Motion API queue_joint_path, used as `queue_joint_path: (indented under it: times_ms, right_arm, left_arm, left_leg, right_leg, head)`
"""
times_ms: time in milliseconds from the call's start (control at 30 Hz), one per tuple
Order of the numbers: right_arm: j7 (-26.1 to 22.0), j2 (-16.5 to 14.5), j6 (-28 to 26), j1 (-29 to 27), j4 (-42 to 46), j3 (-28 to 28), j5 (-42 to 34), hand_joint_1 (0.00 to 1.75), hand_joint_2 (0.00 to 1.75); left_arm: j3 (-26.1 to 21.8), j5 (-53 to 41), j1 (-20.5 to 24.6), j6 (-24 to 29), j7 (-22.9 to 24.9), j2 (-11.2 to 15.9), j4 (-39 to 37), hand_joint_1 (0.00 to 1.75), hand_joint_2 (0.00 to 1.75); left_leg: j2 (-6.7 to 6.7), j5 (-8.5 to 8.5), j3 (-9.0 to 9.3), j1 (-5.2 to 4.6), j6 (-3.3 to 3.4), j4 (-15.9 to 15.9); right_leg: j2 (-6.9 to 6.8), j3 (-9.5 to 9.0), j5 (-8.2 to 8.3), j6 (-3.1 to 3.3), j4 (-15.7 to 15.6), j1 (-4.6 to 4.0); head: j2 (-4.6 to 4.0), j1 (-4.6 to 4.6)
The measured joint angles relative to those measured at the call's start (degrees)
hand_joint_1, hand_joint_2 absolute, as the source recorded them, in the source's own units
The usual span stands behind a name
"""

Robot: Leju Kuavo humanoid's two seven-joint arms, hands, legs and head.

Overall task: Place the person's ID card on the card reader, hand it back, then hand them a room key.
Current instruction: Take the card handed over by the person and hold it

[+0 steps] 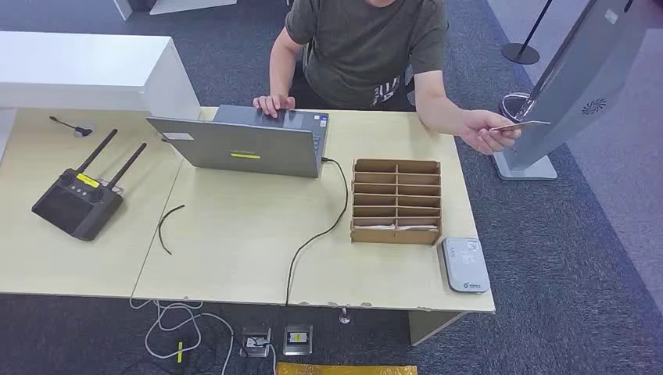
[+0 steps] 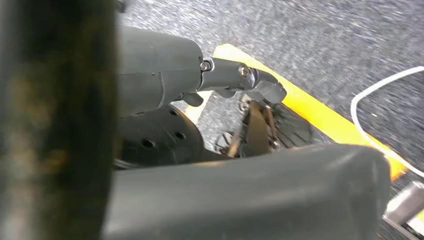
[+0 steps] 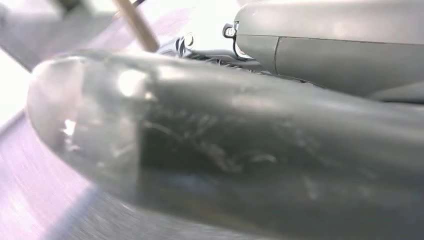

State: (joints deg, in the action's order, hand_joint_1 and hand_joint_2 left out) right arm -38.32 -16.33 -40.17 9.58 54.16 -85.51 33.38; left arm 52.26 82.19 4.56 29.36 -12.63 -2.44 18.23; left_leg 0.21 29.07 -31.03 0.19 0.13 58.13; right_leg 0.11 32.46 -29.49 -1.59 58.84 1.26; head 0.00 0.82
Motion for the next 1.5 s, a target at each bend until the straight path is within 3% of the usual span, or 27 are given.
queue_joint_path:
  times_ms: [67, 100, 133, 233, 267, 367, 433, 500, 567, 667, 900, 1233, 1400, 1500]
  right_arm:
    - [3.3, 0.4, 0.3, 0.2, 3.8, 0.4, -0.5, 0.00, 0.00]
    - [7.5, 1.0, 0.6, 0.2, 7.6, 0.9, -0.6, 0.00, 0.00]
    - [12.8, 2.4, 0.7, -0.4, 11.1, 1.6, 0.2, 0.00, 0.44]
    - [37.3, 9.9, 0.4, -5.9, 21.9, 6.6, 5.4, 0.00, 1.75]
    - [44.4, 12.5, 0.3, -7.9, 24.9, 8.4, 7.1, 0.00, 1.75]
    - [57.8, 20.7, 1.2, -14.6, 32.8, 13.6, 9.4, 0.00, 1.75]
    - [67.8, 28.2, 4.4, -21.8, 40.2, 19.1, 10.0, 0.00, 1.75]
    - [74.1, 35.6, 10.2, -26.2, 47.0, 24.5, 10.8, 0.00, 1.75]
    - [76.4, 42.1, 16.4, -27.7, 53.0, 28.8, 11.3, 0.00, 1.75]
    - [77.3, 48.6, 22.0, -28.8, 60.4, 34.3, 11.6, 0.00, 1.75]
    - [77.8, 57.9, 26.0, -27.9, 70.1, 46.4, 13.3, 0.00, 1.75]
    - [77.9, 63.6, 33.2, -17.9, 73.9, 66.0, 13.7, 0.00, 1.75]
    - [77.9, 64.5, 38.5, -11.5, 75.4, 76.3, 13.4, 0.00, 1.75]
    - [77.9, 64.6, 39.0, -8.6, 76.0, 81.0, 12.8, 0.00, 1.75]
  left_arm:
    - [0.0, 0.3, 0.0, 0.2, 0.2, 0.0, 0.0, 0.00, 0.00]
    - [0.0, 0.6, 0.0, 0.4, 0.4, 0.1, 0.0, 0.00, 0.00]
    - [0.0, 1.0, 0.0, 0.6, 0.4, 0.1, 0.0, 0.00, 0.00]
    - [0.2, 2.3, -0.1, 1.1, 0.5, 0.4, 0.0, 0.00, 0.00]
    - [0.3, 2.5, -0.1, 1.2, 0.5, 0.4, 0.1, 0.00, 0.00]
    - [0.8, 3.0, -0.1, 1.4, 0.5, 0.9, 0.1, 0.00, 0.00]
    - [1.3, 3.2, 0.1, 1.3, 0.3, 1.2, 0.3, 0.00, 0.00]
    - [1.9, 3.3, 0.3, 1.0, -0.1, 1.5, 0.6, 0.00, 0.00]
    - [2.5, 3.3, 0.6, 0.7, -0.3, 1.8, 0.8, 0.00, 0.00]
    - [3.8, 3.3, 1.0, 0.0, -0.5, 2.0, 1.1, 0.00, 0.00]
    - [6.1, 3.3, 0.9, -0.6, -1.1, 2.1, 1.2, 0.00, 0.00]
    - [7.9, 2.5, 1.1, -1.3, -1.6, 2.7, 1.2, 0.00, 0.00]
    - [9.2, 1.0, 1.2, -2.1, -1.6, 3.1, 1.2, 0.00, 0.00]
    - [9.8, 0.4, 1.2, -2.5, -1.6, 3.2, 1.1, 0.00, 0.00]
  left_leg:
    - [-0.07, -0.02, 0.01, 0.00, 0.03, 0.0]
    - [-0.13, -0.03, 0.02, -0.02, 0.05, 0.0]
    - [-0.22, -0.03, 0.02, -0.05, 0.08, 0.0]
    - [-0.56, 0.07, -0.02, -0.32, 0.40, 0.0]
    - [-0.63, 0.11, -0.04, -0.42, 0.52, 0.0]
    - [-0.54, 0.26, -0.08, -0.52, 0.66, 0.0]
    - [-0.42, 0.37, -0.32, -0.62, 0.76, 0.0]
    - [-0.09, 0.53, -0.66, -0.74, 0.83, 0.0]
    - [0.20, 0.63, -0.74, -0.72, 0.94, 0.0]
    - [-0.19, 0.43, -0.75, -0.71, 1.13, 0.0]
    - [-0.62, 0.33, -0.85, -0.64, 1.11, 0.0]
    - [-0.62, 0.38, -0.83, -0.60, 1.06, 0.0]
    - [-0.64, 0.38, -0.82, -0.55, 1.05, 0.0]
    - [-0.65, 0.39, -0.83, -0.54, 1.03, 0.0]
  right_leg:
    - [-0.07, -0.04, -0.01, 0.00, 0.0, 0.00]
    - [-0.14, -0.07, -0.01, -0.01, 0.0, 0.01]
    - [-0.23, -0.12, -0.02, -0.03, -0.1, 0.03]
    - [-0.62, -0.34, -0.18, -0.28, -0.1, 0.30]
    - [-0.70, -0.39, -0.23, -0.37, -0.1, 0.40]
    - [-0.60, -0.45, -0.28, -0.45, -0.1, 0.50]
    - [-0.48, -0.53, -0.32, -0.54, -0.2, 0.60]
    - [-0.15, -0.53, -0.37, -0.64, -0.1, 0.72]
    - [0.13, -0.58, -0.40, -0.70, -0.2, 0.71]
    - [-0.34, -0.69, -0.37, -0.78, -0.2, 0.69]
    - [-0.72, -0.65, -0.42, -0.80, -0.2, 0.62]
    - [-0.69, -0.63, -0.48, -0.79, -0.2, 0.59]
    - [-0.72, -0.63, -0.48, -0.78, -0.2, 0.55]
    - [-0.71, -0.63, -0.48, -0.78, -0.2, 0.54]
  head:
    - [0.00, 0.01]
    - [0.00, 0.07]
    - [0.00, 0.07]
    - [0.00, 0.05]
    - [0.00, 0.03]
    - [0.00, 0.14]
    - [0.00, 0.16]
    - [0.00, 0.20]
    - [0.00, 0.26]
    - [0.00, 0.32]
    - [0.00, 0.37]
    - [0.00, 0.36]
    - [-0.01, 0.35]
    - [-0.01, 0.35]
